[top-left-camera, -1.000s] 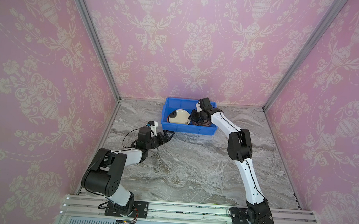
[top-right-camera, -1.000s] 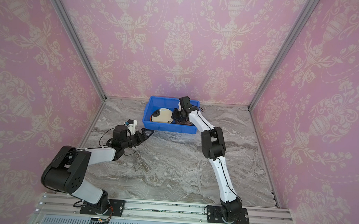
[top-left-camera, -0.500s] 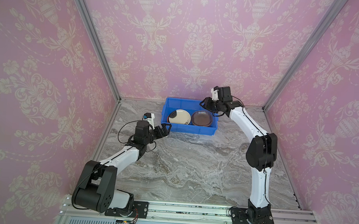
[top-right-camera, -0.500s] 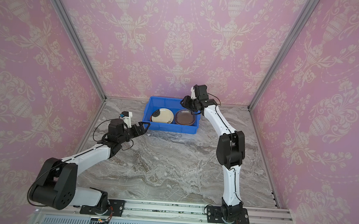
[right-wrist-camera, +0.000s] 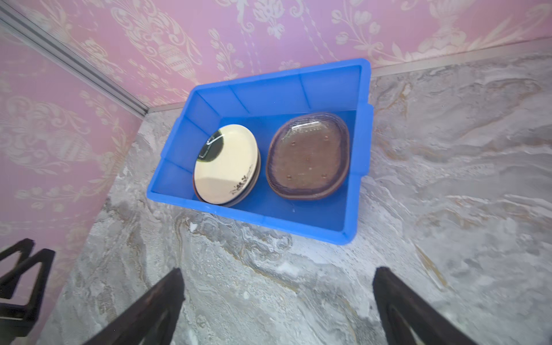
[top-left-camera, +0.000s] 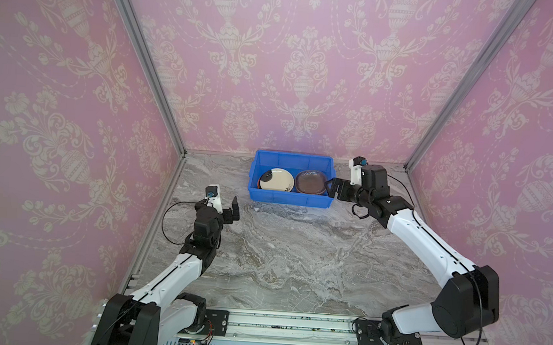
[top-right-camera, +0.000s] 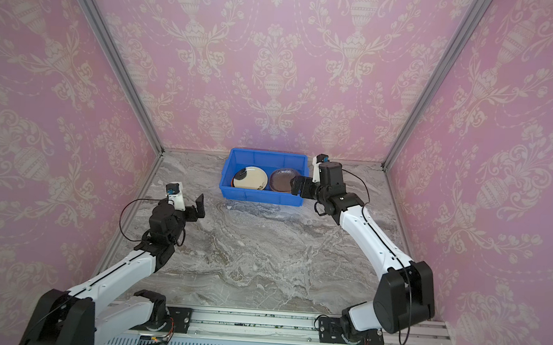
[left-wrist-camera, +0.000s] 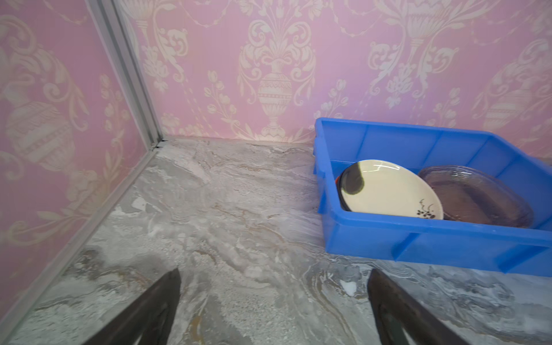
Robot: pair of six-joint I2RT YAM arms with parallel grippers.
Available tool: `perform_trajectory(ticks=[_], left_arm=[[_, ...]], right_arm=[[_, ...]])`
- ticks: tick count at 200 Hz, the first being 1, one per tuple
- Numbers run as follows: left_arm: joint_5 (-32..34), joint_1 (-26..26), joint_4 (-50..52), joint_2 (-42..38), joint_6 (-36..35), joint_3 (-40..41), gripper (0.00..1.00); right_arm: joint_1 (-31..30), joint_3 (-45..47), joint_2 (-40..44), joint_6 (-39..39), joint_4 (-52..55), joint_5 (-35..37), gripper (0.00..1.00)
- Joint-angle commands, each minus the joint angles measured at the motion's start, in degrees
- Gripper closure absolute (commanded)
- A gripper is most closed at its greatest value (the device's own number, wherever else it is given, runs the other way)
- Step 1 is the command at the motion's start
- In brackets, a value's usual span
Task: Place the plates into the plastic bin on the countertop
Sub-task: Reset both arms
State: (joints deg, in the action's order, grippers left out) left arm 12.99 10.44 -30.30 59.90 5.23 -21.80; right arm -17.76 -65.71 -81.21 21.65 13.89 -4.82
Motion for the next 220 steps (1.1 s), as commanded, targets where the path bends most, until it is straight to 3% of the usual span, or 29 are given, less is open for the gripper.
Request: perform_trajectory(ticks=[1,39,61,85,104,119,151,175,196,212,220], left_arm=[[8.2,-1.6,-5.6,0.2,-7.0,3.3,0.01],[6.0,-4.6,-18.3,12.9,-5.4,6.7,0.01],[3.4,-6.9,-33.1,23.6,-6.2,8.9,0.01],[-4.2,-11.2,-49.5,36.6,-3.4,11.2,0.01],[-7.1,-11.5,-37.8,33.9,-3.7,7.0,0.01],[-8.1,-11.4,-35.9,34.7,-4.7,5.0,0.01],[-4.8,-11.8,-30.2,34.0,-3.1,2.6,0.01],[-6.1,-11.8,-29.3,34.0,-3.7,2.2,0.01],[-6.2,-11.8,-29.2,34.0,-3.6,2.1,0.01],[-6.2,-11.8,-29.1,33.9,-3.7,2.1,0.01],[-6.3,-11.8,-29.0,34.0,-3.6,2.1,0.01]], right_arm=[[0.2,6.2,4.2,-4.7,-3.1,8.3,0.0],[0.3,18.9,10.0,-6.0,-16.3,15.2,0.0],[0.6,20.7,10.7,-6.3,-15.6,18.2,0.0],[1.1,23.3,13.1,-8.2,-15.9,22.8,0.0],[2.6,25.2,15.1,-9.9,-16.2,26.3,0.0],[3.8,27.3,15.8,-11.9,-18.5,28.4,0.0],[7.5,37.4,11.4,-18.1,-36.6,34.1,0.0],[14.4,47.1,3.6,-15.2,-61.3,23.8,0.0],[16.4,45.4,0.0,-15.4,-60.7,16.9,0.0],[16.5,45.6,-7.2,-18.3,-69.1,10.3,0.0],[16.3,46.2,-7.7,-18.0,-71.5,11.1,0.0]])
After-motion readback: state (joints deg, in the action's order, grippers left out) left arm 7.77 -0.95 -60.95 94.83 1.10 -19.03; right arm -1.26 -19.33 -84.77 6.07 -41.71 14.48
